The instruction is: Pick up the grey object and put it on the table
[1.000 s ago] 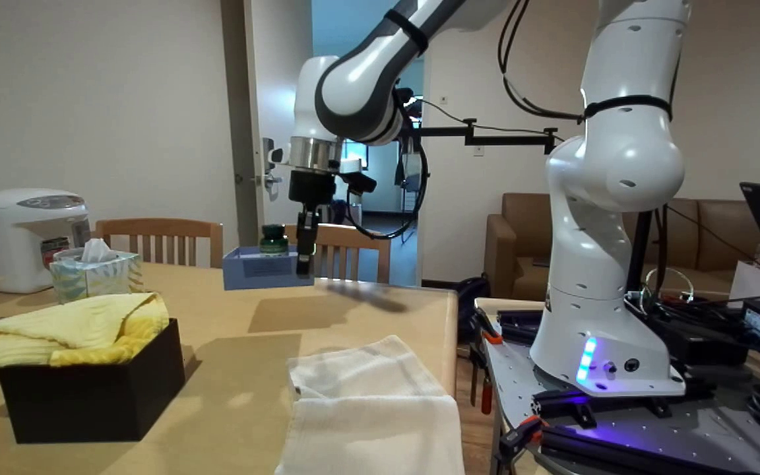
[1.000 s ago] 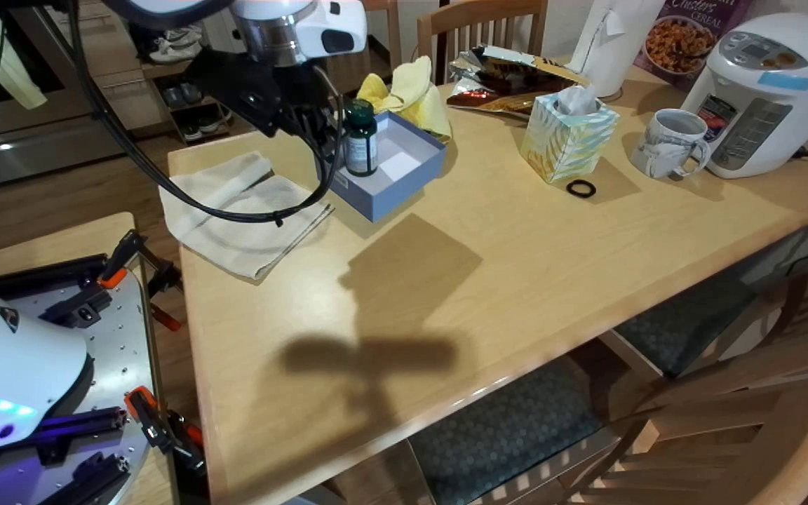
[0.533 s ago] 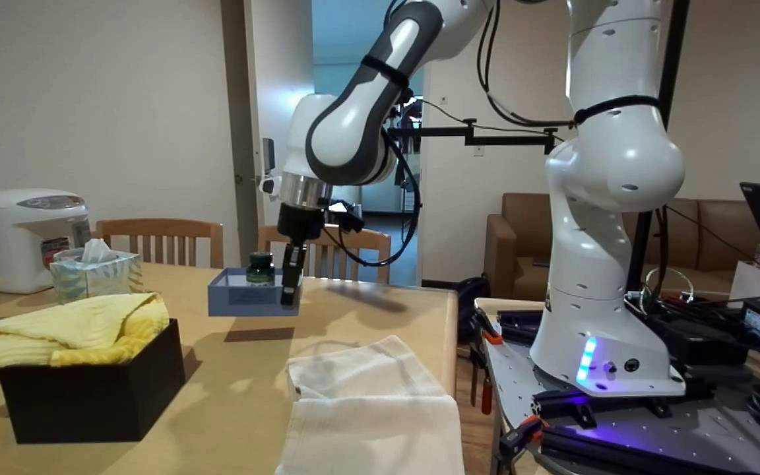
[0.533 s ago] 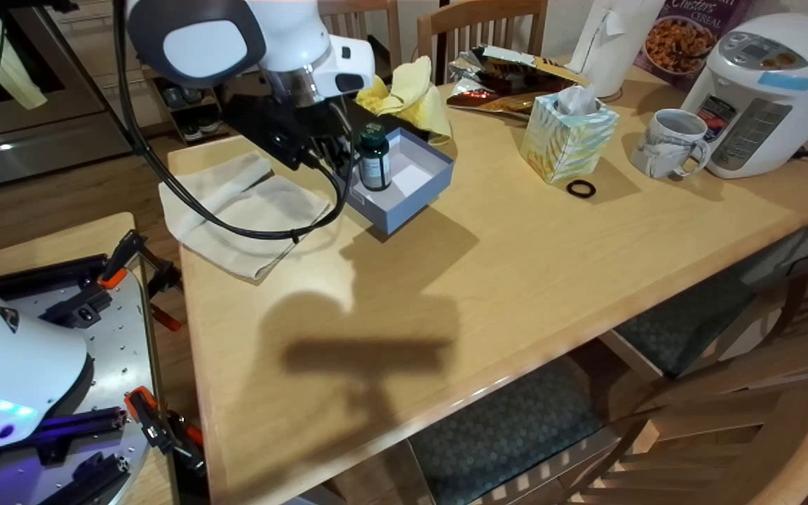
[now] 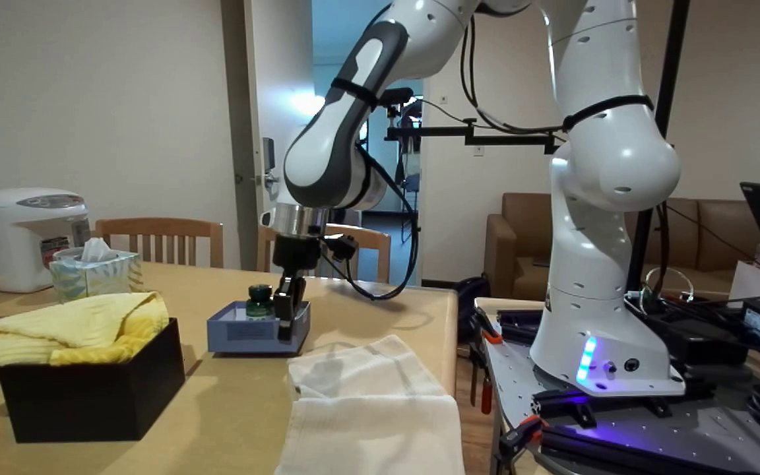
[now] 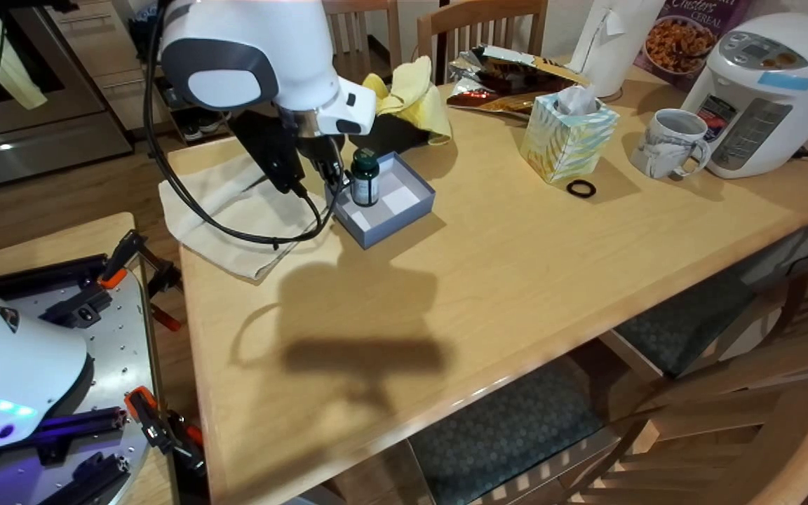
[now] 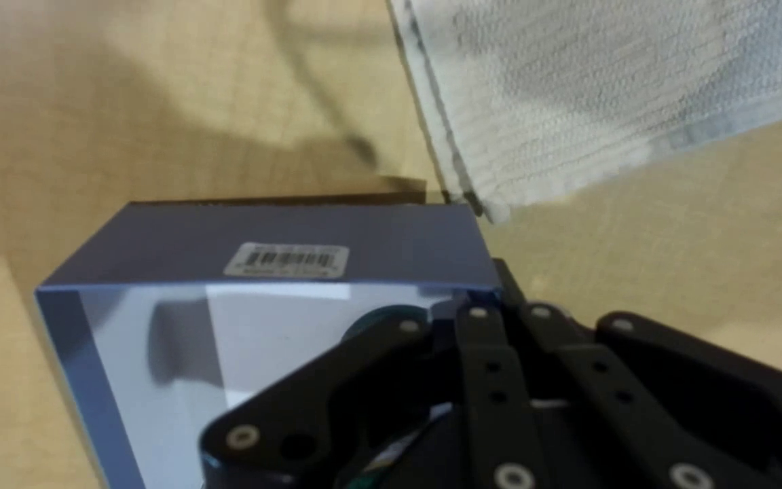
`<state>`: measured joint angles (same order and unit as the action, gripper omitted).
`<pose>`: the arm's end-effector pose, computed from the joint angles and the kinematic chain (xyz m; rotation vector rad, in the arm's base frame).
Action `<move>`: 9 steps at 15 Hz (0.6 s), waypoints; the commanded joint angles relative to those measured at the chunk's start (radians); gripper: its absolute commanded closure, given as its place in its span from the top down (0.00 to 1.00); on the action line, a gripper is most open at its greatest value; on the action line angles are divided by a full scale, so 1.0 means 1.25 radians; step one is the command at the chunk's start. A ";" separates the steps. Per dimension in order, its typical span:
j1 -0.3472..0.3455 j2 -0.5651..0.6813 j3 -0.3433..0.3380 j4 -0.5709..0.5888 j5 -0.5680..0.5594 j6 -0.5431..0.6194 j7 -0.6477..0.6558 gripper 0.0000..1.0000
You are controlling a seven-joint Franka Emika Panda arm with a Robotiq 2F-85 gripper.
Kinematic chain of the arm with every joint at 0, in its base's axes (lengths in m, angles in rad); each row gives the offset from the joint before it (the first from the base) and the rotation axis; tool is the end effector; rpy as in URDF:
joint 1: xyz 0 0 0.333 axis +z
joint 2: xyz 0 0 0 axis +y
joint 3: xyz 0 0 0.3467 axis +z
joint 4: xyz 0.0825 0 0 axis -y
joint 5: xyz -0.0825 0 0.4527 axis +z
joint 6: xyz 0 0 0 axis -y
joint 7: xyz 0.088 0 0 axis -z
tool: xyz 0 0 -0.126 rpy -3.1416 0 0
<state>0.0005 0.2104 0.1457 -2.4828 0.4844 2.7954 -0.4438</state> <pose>0.5169 0.0608 0.1649 -2.9297 -0.2000 -0.1860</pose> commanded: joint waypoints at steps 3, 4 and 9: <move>-0.062 0.025 0.070 0.024 0.091 0.027 -0.042 0.01; -0.067 0.026 0.077 0.028 0.101 0.027 -0.048 0.01; -0.069 0.041 0.093 0.047 0.112 0.030 -0.060 0.47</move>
<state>-0.0639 0.2355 0.2302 -2.4412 0.5877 2.8044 -0.4676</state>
